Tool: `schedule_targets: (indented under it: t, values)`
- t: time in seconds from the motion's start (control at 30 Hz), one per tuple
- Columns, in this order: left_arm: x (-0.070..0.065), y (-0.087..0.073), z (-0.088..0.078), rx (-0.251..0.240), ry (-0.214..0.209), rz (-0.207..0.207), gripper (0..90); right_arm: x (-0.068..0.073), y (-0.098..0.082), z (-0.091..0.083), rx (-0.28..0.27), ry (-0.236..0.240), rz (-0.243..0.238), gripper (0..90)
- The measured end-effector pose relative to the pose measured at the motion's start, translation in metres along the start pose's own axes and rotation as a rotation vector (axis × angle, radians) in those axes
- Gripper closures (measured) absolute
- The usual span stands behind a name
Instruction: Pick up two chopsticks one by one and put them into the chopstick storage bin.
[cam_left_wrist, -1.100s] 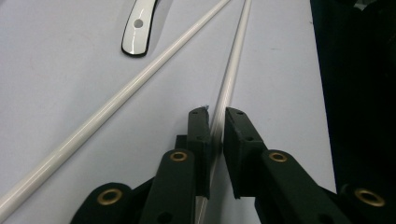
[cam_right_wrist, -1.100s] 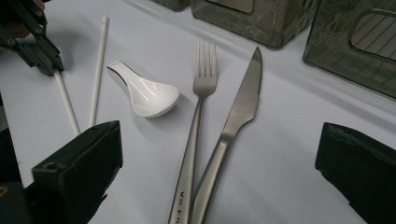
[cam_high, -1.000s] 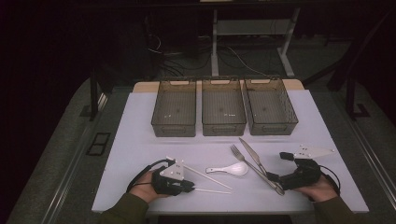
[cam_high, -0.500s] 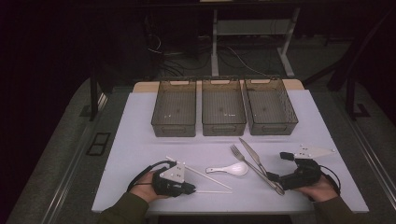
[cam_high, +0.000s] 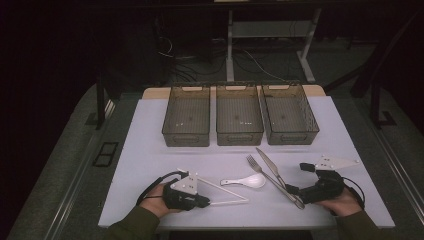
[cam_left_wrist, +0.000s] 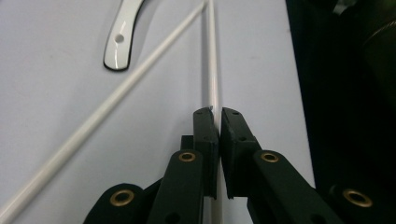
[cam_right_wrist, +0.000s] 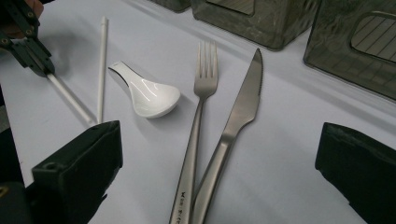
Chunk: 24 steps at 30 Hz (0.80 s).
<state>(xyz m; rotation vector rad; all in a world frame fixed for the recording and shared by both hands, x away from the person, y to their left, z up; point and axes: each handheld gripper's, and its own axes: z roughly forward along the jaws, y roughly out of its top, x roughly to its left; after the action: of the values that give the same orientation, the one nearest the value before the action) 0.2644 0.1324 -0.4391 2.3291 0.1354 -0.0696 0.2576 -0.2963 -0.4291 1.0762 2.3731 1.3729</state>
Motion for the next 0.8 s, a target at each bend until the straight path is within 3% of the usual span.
schedule_targets:
  t: [0.23, 0.8]
  values:
    - [0.000, 0.006, -0.009, -0.065, 0.015, -0.010, 84.7, 0.000, 0.000, 0.001, 0.000, 0.002, -0.006, 0.8]
    - [0.014, 0.014, -0.032, -0.204, 0.165, -0.073, 84.7, 0.000, -0.004, 0.015, 0.018, 0.018, -0.016, 0.7]
